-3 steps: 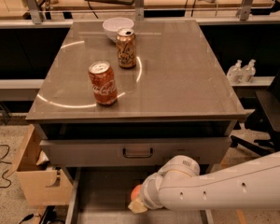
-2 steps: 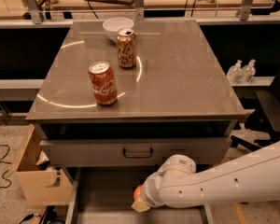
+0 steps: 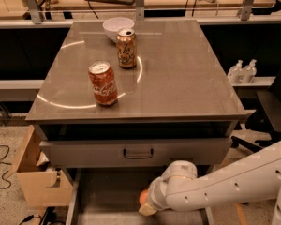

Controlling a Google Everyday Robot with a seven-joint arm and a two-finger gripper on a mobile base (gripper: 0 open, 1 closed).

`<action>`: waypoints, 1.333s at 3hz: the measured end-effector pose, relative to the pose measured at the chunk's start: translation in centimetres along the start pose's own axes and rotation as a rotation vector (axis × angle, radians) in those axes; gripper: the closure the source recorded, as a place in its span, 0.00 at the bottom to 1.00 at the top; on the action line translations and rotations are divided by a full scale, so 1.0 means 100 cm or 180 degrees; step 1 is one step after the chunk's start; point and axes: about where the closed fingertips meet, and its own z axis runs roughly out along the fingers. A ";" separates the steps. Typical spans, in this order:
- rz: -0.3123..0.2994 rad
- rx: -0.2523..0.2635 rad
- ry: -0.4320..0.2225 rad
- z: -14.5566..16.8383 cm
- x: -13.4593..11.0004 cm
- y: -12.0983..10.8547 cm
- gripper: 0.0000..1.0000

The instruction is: Place orange into middle drawer

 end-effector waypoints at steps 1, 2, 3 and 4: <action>-0.0178 -0.0105 -0.0001 0.034 0.013 0.003 1.00; -0.0274 -0.0204 -0.0006 0.063 0.019 0.010 1.00; -0.0292 -0.0262 -0.0019 0.083 0.025 0.016 1.00; -0.0291 -0.0262 -0.0019 0.078 0.023 0.016 1.00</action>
Offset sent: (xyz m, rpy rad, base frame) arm -0.0095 0.0216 -0.1074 0.0131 0.0357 0.1458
